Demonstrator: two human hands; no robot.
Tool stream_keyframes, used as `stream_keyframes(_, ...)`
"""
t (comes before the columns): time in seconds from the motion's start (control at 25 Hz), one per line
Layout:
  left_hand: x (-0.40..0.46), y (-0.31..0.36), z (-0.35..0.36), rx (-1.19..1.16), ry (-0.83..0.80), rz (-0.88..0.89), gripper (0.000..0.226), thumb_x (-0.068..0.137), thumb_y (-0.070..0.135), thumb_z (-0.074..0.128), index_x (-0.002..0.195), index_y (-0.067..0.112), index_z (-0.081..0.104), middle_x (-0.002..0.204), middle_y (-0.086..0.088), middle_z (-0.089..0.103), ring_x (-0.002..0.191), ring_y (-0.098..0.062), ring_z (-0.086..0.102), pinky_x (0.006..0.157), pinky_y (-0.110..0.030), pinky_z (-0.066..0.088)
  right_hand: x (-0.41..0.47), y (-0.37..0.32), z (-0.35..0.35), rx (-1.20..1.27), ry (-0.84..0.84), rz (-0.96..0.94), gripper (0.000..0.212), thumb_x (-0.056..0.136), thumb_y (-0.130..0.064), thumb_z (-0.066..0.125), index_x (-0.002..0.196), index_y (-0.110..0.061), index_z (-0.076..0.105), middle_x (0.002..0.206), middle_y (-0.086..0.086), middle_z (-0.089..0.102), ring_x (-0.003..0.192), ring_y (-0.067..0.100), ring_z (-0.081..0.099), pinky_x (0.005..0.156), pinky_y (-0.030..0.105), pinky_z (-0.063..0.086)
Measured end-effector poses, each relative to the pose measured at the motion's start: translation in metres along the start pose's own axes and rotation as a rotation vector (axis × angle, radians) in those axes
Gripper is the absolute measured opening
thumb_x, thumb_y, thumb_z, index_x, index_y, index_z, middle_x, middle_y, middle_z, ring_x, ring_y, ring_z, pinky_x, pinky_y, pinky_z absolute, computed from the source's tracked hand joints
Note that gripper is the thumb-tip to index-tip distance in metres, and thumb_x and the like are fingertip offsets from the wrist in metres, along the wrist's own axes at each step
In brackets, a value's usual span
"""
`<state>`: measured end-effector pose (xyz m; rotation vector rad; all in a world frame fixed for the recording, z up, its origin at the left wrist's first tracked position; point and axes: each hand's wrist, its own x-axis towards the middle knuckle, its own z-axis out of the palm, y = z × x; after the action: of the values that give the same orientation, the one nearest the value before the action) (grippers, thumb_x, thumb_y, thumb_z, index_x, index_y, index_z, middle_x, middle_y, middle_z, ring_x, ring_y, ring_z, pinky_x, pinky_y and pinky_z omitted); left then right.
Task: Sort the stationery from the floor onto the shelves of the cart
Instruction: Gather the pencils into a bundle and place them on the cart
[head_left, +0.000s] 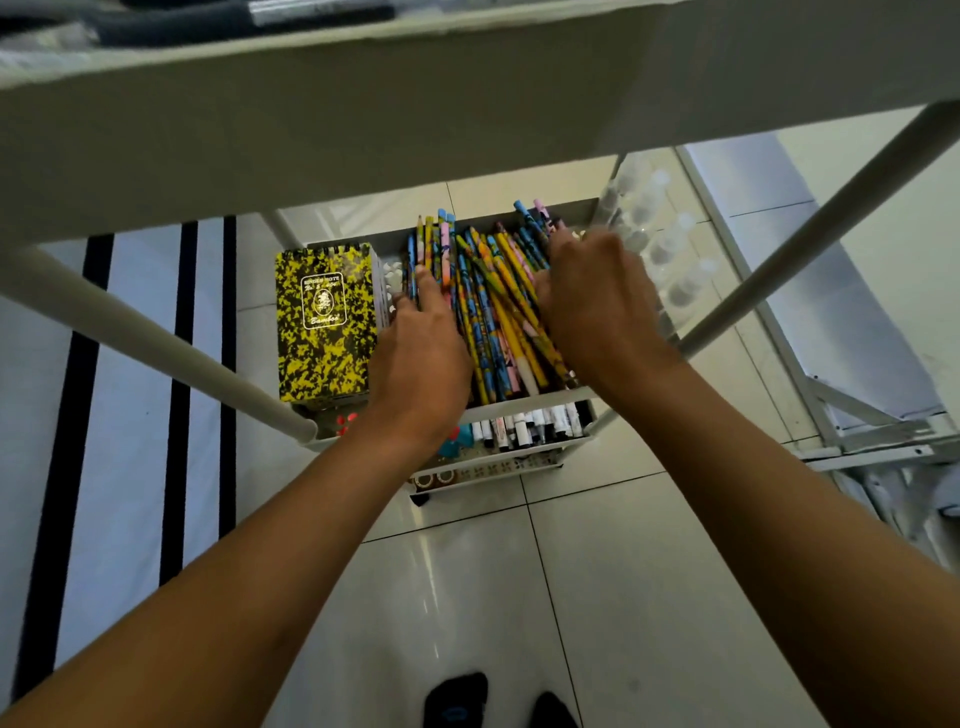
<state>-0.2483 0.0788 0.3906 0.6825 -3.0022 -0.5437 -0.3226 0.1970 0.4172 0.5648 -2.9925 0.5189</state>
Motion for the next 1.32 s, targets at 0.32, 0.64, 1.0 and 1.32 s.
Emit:
stream_keyframes(0.32,-0.001,-0.001,0.0,0.082,-0.043,0.037,0.059,0.099,0.011,0.044,0.152,0.015,0.017,0.145,-0.02,0.039,0.12,-0.032,0.051,0.094,-0.038,0.047,-0.007,0.01,0.001,-0.085,-0.078,0.045,0.016,0.095,0.001,0.047,0.104,-0.001,0.061,0.087,0.013,0.054,0.083,0.03,0.064,0.061,0.033,0.045)
stream_keyframes(0.64,0.001,-0.003,-0.008,-0.09,-0.07,-0.011,0.049,0.092,0.006,0.05,0.14,0.004,0.036,0.133,-0.018,0.049,0.12,-0.032,0.049,0.097,-0.036,0.042,0.028,-0.038,0.025,0.141,-0.074,-0.203,0.031,0.097,-0.017,0.049,0.126,-0.009,0.056,0.126,0.011,0.053,0.104,0.025,0.059,0.087,0.037,0.051)
stream_keyframes(1.0,0.0,0.001,-0.01,-0.233,-0.126,-0.074,0.066,0.089,0.001,0.053,0.147,0.003,0.023,0.147,-0.02,0.036,0.136,-0.036,0.035,0.11,-0.041,0.033,0.053,-0.051,0.048,-0.004,-0.197,-0.389,0.035,0.093,-0.015,0.048,0.126,-0.006,0.056,0.137,0.011,0.047,0.116,0.031,0.051,0.097,0.037,0.043)
stream_keyframes(1.32,-0.011,0.003,-0.017,-0.225,-0.19,-0.021,0.068,0.098,0.03,0.048,0.153,0.014,0.012,0.161,-0.01,0.004,0.148,-0.026,0.003,0.117,-0.036,0.009,0.001,0.01,-0.015,0.041,-0.113,-0.065,0.017,0.09,-0.017,0.06,0.104,-0.008,0.065,0.099,0.012,0.066,0.084,0.024,0.063,0.079,0.037,0.055)
